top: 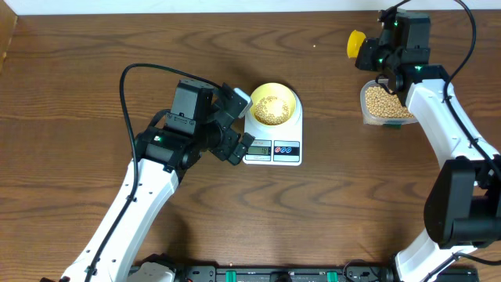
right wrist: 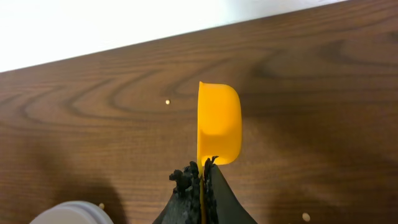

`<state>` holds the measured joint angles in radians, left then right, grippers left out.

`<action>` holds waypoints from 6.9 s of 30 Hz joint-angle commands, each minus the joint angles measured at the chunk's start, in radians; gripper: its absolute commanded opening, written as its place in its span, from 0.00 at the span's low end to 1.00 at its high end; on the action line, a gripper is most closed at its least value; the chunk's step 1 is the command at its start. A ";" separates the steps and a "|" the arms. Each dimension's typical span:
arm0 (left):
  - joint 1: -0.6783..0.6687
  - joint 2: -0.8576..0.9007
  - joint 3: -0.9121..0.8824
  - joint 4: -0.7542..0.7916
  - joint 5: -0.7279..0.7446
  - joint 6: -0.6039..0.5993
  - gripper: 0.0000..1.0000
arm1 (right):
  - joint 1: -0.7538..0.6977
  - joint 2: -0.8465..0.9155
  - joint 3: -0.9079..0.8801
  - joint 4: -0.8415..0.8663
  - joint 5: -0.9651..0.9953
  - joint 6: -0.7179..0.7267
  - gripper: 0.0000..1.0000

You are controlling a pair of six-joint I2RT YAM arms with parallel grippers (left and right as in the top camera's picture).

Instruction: Scoop item into bowl and weigh 50g on scale

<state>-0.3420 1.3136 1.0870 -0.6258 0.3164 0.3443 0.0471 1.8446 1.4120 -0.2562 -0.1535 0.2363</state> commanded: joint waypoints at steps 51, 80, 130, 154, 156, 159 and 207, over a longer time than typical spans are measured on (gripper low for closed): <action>0.004 -0.007 -0.003 -0.002 0.012 0.003 0.99 | -0.094 -0.155 -0.002 -0.579 0.289 -0.208 0.01; 0.004 -0.007 -0.003 -0.002 0.012 0.003 0.99 | -0.095 -0.124 -0.061 -0.570 0.082 -0.235 0.01; 0.004 -0.007 -0.003 -0.002 0.012 0.003 0.99 | -0.423 -0.124 -0.214 -0.419 -0.564 -0.231 0.01; 0.004 -0.007 -0.003 -0.002 0.012 0.003 0.99 | -0.579 -0.124 -0.214 -0.408 -0.818 -0.230 0.01; 0.004 -0.007 -0.003 -0.002 0.012 0.003 0.99 | -0.591 -0.124 -0.214 -0.406 -0.843 -0.230 0.01; 0.004 -0.007 -0.003 -0.002 0.012 0.003 0.99 | -0.602 -0.124 -0.214 -0.405 -0.856 -0.211 0.01; 0.004 -0.007 -0.003 -0.002 0.012 0.003 0.99 | -0.288 -0.124 -0.214 -0.068 -0.990 0.240 0.01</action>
<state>-0.3420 1.3132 1.0870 -0.6254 0.3164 0.3443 -0.2756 1.7176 1.2003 -0.3317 -1.1114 0.4416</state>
